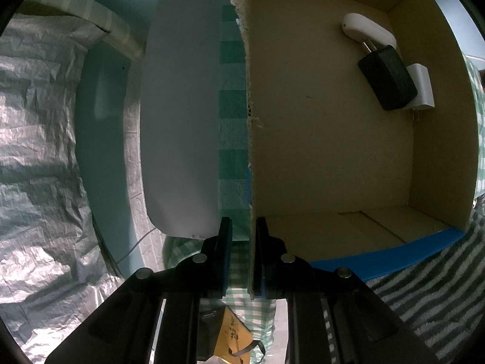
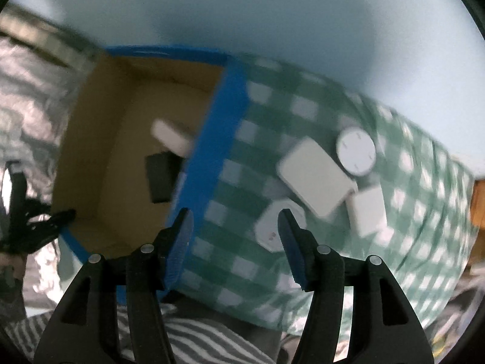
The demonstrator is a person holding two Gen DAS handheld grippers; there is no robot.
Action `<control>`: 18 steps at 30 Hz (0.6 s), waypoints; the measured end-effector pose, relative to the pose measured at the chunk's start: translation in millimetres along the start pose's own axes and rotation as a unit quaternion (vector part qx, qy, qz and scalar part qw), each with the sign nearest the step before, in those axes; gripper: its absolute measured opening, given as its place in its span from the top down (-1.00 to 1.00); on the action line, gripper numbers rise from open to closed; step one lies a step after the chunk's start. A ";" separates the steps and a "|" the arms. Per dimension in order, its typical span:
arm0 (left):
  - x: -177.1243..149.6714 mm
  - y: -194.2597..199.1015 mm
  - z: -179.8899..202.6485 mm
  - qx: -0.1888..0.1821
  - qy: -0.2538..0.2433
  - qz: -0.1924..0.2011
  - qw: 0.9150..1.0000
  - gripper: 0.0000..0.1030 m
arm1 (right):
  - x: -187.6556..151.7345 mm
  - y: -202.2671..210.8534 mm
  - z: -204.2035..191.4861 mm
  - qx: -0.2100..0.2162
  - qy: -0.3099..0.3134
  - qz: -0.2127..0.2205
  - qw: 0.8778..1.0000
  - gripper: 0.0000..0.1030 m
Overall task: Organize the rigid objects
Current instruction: 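Return the right tool to the table and grasp the white octagonal router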
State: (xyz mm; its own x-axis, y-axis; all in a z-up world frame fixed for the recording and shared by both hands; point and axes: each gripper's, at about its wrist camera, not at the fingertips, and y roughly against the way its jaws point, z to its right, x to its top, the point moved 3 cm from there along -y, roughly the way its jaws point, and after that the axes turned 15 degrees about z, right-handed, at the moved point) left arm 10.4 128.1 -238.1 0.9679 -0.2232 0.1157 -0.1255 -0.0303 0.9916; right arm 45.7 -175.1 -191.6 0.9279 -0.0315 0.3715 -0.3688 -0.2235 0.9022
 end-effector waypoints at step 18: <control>1.8 -1.9 2.3 -0.001 -0.007 -0.003 1.000 0.71 | -38.3 -76.3 67.1 -0.050 -0.188 -0.068 0.978 -0.15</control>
State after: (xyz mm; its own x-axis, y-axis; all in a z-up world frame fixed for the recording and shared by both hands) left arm 11.9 125.5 -239.9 0.9654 -0.2370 0.1089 -0.1193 -0.0299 0.9924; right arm 42.0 -222.1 -289.4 0.9162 -0.3692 0.1557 -0.2256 -0.1542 0.9619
